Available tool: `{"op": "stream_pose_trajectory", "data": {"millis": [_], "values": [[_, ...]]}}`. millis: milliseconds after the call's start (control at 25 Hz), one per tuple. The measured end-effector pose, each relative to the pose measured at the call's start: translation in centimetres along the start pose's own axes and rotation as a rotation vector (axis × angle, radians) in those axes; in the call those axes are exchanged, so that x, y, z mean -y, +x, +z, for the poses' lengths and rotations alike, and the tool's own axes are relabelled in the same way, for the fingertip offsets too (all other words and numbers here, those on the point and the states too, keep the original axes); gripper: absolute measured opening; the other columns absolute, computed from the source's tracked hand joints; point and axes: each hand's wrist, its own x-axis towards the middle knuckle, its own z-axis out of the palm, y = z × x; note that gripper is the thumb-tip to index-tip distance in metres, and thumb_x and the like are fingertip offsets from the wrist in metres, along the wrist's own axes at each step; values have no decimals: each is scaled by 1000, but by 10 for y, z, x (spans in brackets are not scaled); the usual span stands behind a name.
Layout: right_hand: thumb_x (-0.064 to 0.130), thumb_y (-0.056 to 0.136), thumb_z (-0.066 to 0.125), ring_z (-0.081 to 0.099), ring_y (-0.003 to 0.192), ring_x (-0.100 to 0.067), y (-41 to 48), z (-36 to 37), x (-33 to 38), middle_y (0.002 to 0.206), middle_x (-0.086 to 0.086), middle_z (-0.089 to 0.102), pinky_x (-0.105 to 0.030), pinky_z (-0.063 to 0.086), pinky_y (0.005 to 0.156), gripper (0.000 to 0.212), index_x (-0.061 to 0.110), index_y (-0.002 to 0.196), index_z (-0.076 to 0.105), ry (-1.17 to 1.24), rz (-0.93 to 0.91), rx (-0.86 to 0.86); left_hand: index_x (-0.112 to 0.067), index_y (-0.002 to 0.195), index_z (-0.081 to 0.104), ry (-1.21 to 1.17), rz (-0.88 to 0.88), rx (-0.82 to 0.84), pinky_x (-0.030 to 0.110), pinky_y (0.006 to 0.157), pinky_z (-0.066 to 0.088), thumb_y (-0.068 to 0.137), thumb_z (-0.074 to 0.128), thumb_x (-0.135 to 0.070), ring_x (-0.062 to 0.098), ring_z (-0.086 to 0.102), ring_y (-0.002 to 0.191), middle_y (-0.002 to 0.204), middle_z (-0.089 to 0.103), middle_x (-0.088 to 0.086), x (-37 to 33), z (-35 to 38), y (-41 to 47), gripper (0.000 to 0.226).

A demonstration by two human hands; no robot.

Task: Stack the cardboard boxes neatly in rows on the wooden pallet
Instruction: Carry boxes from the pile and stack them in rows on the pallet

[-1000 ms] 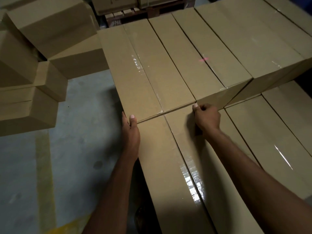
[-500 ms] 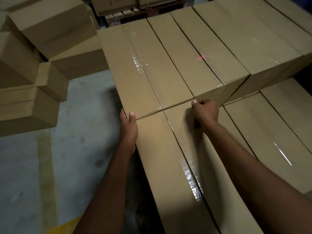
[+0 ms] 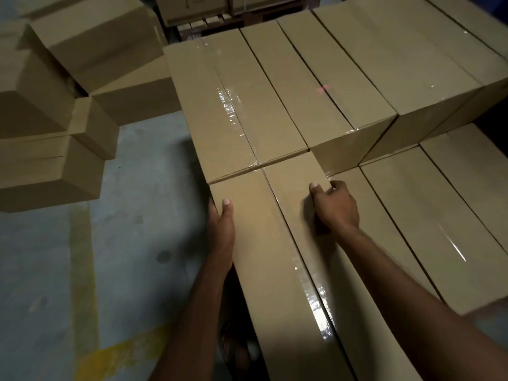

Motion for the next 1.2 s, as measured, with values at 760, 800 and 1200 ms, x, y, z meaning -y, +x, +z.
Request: {"op": "stream_pose_trajectory", "data": {"millis": [760,800,1200], "values": [[52,98,59,54,127,-35,1,-20,-2,139,-16,58,-46,49,102,61,10,141,49,-53,-147,142,-17,162,20,132,23,-12,34,117,29,109,41,-42,26,34,149,166,30,6,11,-3,-9,63],[51,97,61,50,132,-35,-12,-31,-10,143,-14,54,-49,46,106,64,13,146,45,-64,-179,125,-18,163,18,131,-16,4,36,118,30,107,46,-42,27,33,150,167,28,7,14,-8,-20,67],[53,99,57,38,145,-36,-118,-101,-109,161,-8,40,-55,32,115,75,23,161,26,-265,-296,248,-10,150,47,18,-91,-39,34,110,45,97,63,-5,23,54,134,148,55,7,57,-33,-182,56]]}}
